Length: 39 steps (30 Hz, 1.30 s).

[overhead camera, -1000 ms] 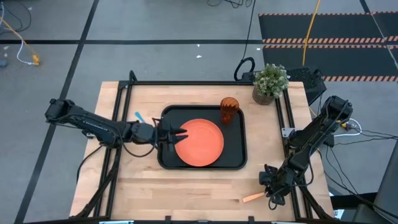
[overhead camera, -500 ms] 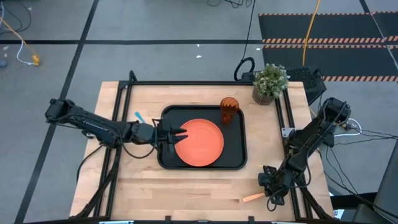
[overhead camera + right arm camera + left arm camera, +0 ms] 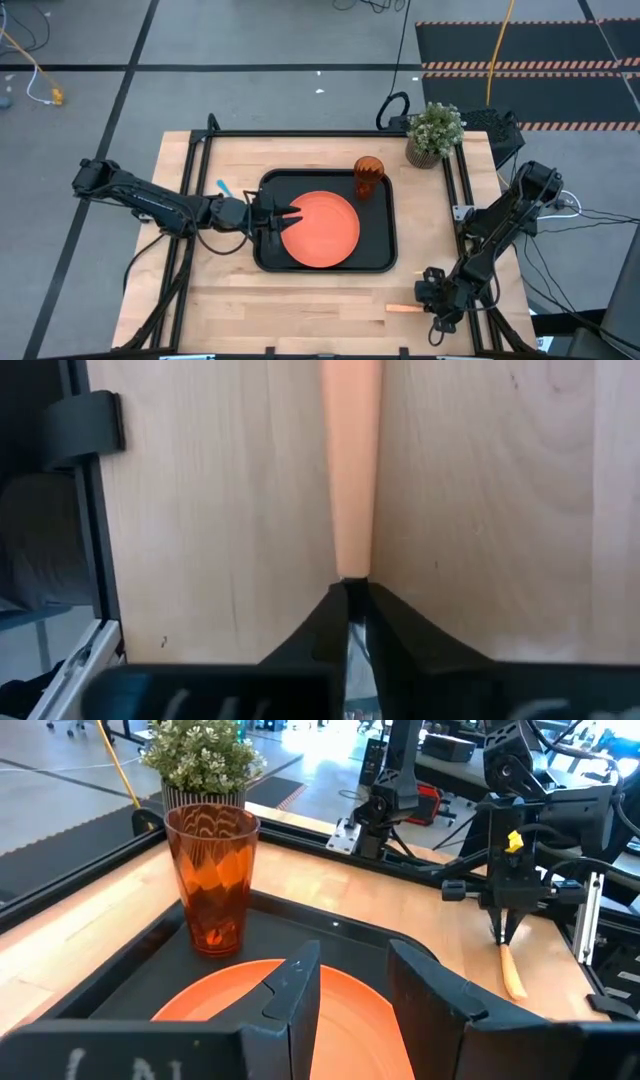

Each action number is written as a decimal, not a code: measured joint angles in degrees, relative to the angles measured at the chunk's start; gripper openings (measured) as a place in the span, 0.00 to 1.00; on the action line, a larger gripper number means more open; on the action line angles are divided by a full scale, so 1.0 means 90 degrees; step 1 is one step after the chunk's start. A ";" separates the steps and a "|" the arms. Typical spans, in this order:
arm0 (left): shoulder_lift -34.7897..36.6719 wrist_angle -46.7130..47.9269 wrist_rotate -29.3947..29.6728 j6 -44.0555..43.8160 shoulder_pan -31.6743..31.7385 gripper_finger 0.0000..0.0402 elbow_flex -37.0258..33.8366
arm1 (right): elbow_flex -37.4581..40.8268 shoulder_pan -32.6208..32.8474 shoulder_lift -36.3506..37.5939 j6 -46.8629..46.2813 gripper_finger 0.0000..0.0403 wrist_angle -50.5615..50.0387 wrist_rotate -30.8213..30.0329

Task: Pick and place plate/cup/fork/spoon on tray
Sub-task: Put the orange fork on the black serving tray to the left of the orange plate

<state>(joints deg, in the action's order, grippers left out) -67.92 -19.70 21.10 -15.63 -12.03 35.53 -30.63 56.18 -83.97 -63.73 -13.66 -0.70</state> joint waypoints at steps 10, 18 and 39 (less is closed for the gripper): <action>0.0000 -0.0011 0.0000 0.0000 0.0000 0.30 0.0000 | -0.0212 -0.0007 0.0745 0.0274 0.00 -0.0004 -0.0715; 0.0000 -0.0047 0.0000 0.0002 0.0000 0.30 0.0000 | -0.0793 -0.0010 0.1165 0.1790 0.00 -0.0301 -0.1686; 0.0000 -0.0088 0.0000 0.0031 0.0000 0.30 0.0000 | -0.1848 -0.0635 0.1176 0.4383 0.00 -0.0813 -0.2789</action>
<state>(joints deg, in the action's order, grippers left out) -67.92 -20.49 21.10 -15.35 -12.03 35.53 -47.27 50.47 -73.38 -24.28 -20.98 -25.81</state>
